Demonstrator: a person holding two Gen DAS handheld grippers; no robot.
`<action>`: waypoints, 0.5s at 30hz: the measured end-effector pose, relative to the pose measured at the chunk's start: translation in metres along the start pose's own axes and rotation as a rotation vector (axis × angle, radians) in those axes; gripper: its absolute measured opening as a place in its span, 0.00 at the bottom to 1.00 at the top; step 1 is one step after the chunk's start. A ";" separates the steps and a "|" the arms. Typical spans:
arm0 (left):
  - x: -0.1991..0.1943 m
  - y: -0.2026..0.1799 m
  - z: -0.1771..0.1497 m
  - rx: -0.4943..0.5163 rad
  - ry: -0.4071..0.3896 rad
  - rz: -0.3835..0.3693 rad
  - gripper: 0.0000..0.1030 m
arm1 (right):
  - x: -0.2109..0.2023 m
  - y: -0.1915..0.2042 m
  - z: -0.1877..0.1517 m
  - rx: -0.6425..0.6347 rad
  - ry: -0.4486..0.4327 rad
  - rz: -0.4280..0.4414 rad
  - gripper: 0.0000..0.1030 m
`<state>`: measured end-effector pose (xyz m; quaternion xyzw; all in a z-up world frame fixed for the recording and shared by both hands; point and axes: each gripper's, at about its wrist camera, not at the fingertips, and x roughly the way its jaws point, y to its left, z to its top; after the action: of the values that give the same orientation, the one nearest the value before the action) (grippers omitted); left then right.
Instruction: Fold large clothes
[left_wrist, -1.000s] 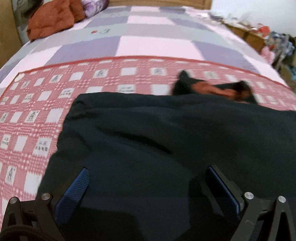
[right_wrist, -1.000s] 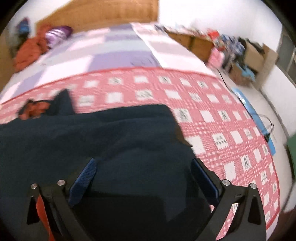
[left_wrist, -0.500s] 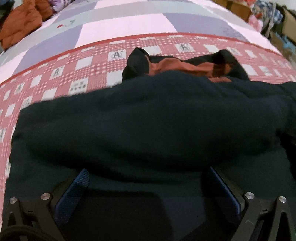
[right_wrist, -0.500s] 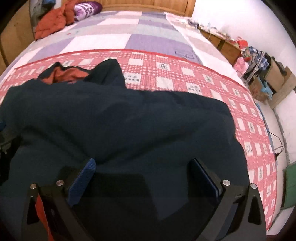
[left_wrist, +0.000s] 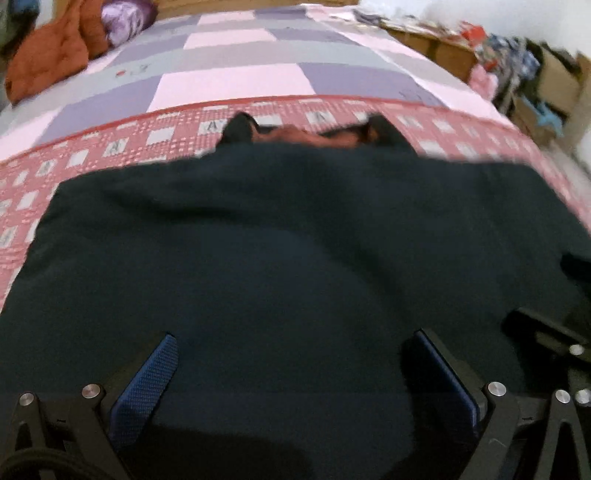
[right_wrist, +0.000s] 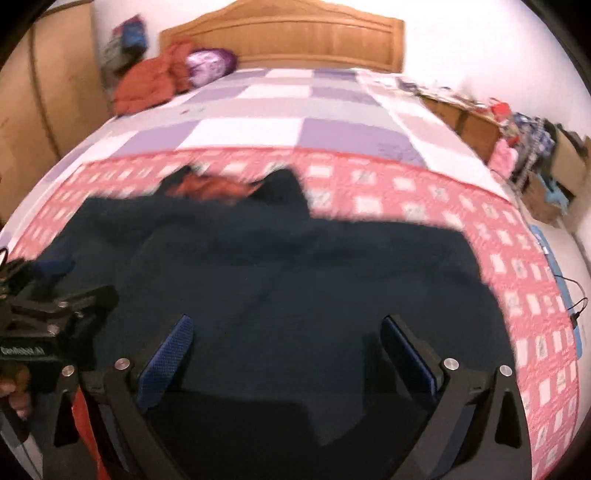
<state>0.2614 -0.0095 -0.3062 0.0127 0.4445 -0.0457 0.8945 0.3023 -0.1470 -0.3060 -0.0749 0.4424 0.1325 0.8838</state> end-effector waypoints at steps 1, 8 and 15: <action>-0.005 -0.002 -0.009 0.033 -0.022 0.009 1.00 | -0.001 0.002 -0.008 -0.032 -0.003 -0.004 1.00; -0.020 0.073 -0.043 -0.034 -0.039 0.153 1.00 | -0.019 -0.101 -0.055 0.113 -0.019 -0.149 1.00; -0.024 0.118 -0.051 -0.110 -0.014 0.172 1.00 | -0.030 -0.177 -0.092 0.325 0.033 -0.234 1.00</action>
<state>0.2174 0.1124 -0.3195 0.0012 0.4373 0.0557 0.8976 0.2678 -0.3436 -0.3343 0.0157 0.4608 -0.0456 0.8862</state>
